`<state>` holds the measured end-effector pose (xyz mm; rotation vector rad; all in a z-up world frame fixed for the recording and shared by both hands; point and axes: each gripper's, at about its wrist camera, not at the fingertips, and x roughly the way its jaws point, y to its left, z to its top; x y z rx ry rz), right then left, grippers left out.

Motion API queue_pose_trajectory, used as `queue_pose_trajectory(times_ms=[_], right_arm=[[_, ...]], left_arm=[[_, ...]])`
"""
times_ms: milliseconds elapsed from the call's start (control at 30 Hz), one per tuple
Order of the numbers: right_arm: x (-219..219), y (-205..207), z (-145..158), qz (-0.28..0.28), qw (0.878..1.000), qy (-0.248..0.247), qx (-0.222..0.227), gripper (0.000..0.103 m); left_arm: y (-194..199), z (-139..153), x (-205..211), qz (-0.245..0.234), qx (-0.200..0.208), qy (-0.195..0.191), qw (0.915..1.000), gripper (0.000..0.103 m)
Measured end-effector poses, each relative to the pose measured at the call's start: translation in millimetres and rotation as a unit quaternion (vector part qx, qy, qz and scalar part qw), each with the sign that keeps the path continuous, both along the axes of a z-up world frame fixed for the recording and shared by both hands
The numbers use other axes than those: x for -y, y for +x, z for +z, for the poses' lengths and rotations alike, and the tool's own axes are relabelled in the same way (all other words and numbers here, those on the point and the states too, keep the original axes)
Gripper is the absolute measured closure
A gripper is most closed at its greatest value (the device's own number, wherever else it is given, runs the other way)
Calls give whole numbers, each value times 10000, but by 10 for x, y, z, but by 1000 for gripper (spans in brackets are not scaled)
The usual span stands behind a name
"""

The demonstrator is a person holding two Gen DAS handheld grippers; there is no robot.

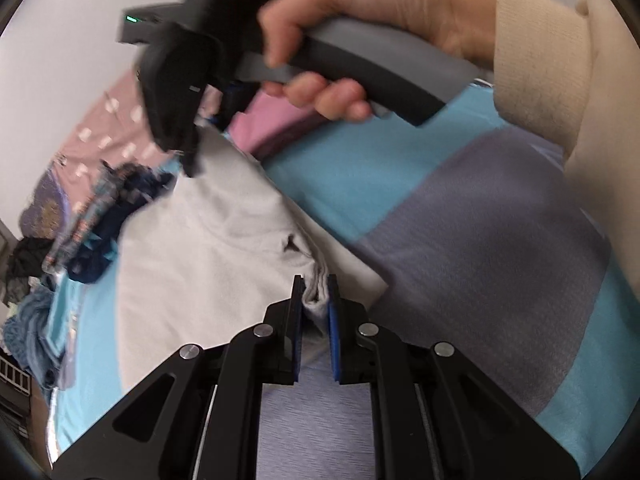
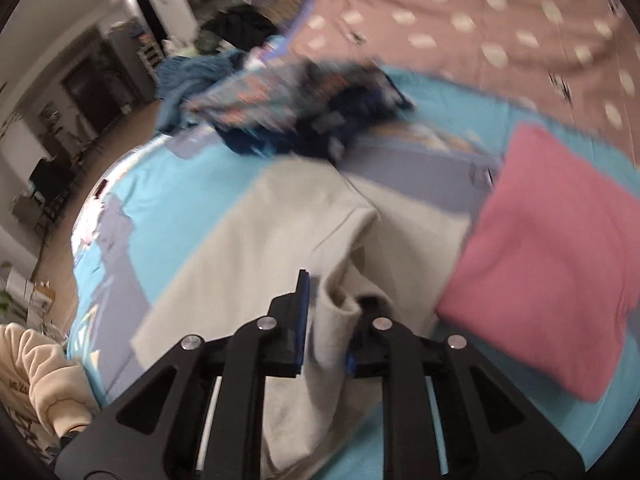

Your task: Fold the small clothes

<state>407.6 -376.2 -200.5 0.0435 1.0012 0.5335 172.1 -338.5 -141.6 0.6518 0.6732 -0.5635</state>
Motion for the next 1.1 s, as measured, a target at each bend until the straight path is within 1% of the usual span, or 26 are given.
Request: queue_pose_trajectory(times_ms=[67,100,133,167,200,233,300,333,367,400,433,467,533,567,633,667,700,767,800,867,900,933,967,1000,1033,1100], right_arm=[[147,11,-243,-198,9992,157,-321,85],[234,4,-345,-284,9976,443,-451,83],[314,10,-406,-335,9950,771,-547,78],[405,13,-446,-353,9894,1245,-666,60],[505,39,-478,-311,9778,1899,-835,37],[566,70,-486,-293,9688,2283,-922,32],[677,185,-488,-457,9524,2822,-1060,31],[727,260,-512,-605,9425,3050,-1225,31],[779,330,-542,-769,9275,3378,-1407,32],[793,376,-557,-845,9169,3588,-1529,32],[787,427,-552,-876,9103,3720,-1592,32],[756,459,-515,-865,9102,3732,-1576,32],[624,480,-369,-788,9214,3534,-1409,32],[571,446,-274,-744,9276,3442,-1246,32],[445,323,-42,-456,9404,3283,-759,32],[350,203,113,-231,9500,3082,-438,32],[283,108,216,-71,9565,2906,-229,32],[125,-116,439,415,9660,2542,201,32],[70,-234,509,611,9688,2374,368,32],[-47,-337,578,823,9770,1887,547,32],[-117,-341,554,817,9830,1555,534,32],[-160,-333,518,808,9864,1341,504,32],[-183,-353,471,808,9885,1175,505,35],[-214,-365,424,814,9899,1025,553,39],[-235,-374,393,795,9908,913,612,42],[-286,-399,334,715,9924,636,779,52]], left_arm=[[-23,-29,15,-37,68,50,10000,92],[-27,-38,21,-48,75,62,9999,92],[-26,-45,24,-47,51,56,10000,92],[-22,-47,21,-43,32,44,10000,92],[-23,-46,20,-41,19,33,10000,92],[-27,-46,20,-40,23,26,10000,92],[-33,-48,20,-37,29,31,10000,92],[-34,-52,20,-34,37,34,10000,92],[-34,-56,23,-30,52,42,10000,92],[-15,-54,18,-28,59,45,10000,92],[-9,-56,19,-16,49,35,10000,92],[-3,-55,20,-8,36,24,10000,92],[-8,-46,13,5,11,3,10000,92],[-1,-37,2,9,-15,-20,10000,92],[8,-7,-28,6,-101,-108,9999,92],[27,5,-47,3,-167,-157,9997,92],[44,17,-64,0,-245,-208,9995,92],[39,65,-116,-87,-526,-336,9980,92],[27,117,-169,-145,-681,-478,9964,92],[7,322,-393,-206,-1010,-957,9901,92],[5,426,-503,-257,-1128,-1152,9866,92],[25,545,-647,-283,-1205,-1386,9826,90],[71,636,-786,-254,-1259,-1576,9791,80],[142,702,-920,-193,-1346,-1744,9753,73],[278,754,-1104,-72,-1568,-1967,9678,65],[578,802,-1392,121,-1943,-2303,9535,65]])
